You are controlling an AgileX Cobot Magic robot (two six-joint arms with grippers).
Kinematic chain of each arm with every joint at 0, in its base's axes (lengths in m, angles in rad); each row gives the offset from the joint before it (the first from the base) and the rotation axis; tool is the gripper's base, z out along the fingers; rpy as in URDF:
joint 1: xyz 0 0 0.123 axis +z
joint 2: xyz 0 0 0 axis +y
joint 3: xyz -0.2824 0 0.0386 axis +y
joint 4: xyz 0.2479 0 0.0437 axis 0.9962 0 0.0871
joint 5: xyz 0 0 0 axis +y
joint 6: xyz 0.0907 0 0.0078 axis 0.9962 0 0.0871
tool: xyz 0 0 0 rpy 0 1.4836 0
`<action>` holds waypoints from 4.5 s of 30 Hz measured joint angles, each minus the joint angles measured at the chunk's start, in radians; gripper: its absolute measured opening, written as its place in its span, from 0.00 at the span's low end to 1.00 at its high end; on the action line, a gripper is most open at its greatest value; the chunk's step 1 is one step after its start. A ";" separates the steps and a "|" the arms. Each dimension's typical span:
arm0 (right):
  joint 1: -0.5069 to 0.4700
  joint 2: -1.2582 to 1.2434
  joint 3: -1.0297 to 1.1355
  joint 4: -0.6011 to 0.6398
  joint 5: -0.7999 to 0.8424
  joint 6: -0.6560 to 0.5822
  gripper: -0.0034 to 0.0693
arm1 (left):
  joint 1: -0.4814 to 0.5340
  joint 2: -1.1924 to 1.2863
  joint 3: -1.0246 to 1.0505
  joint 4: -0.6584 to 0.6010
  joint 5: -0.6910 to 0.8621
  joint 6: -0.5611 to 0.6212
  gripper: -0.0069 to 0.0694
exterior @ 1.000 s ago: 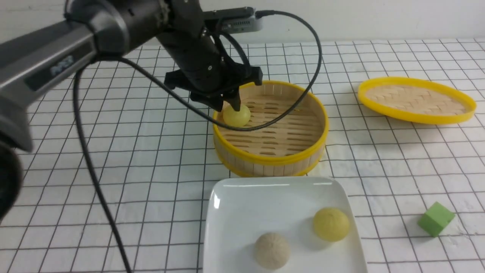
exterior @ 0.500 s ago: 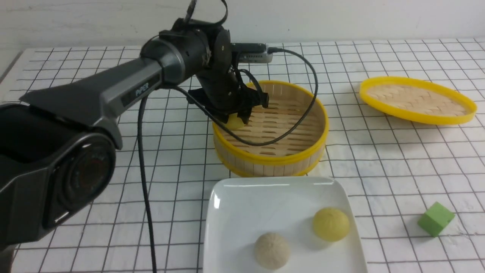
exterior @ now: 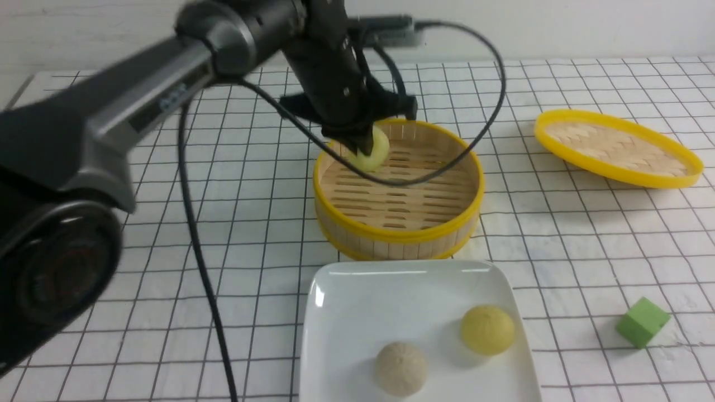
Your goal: Put the steamed buns into the plate on the white-black tablecloth.
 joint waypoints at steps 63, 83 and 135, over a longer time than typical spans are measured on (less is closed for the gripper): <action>0.000 -0.612 0.283 -0.093 -0.403 0.145 0.05 | -0.177 -0.253 0.640 0.014 -0.217 -0.090 0.09; -0.011 -0.612 0.472 -0.307 -0.444 0.145 0.08 | -0.177 -0.338 0.640 0.148 -0.164 -0.095 0.11; -0.100 -0.612 0.571 -0.322 -0.501 0.146 0.19 | -0.177 -1.463 1.403 0.144 -0.690 -0.161 0.13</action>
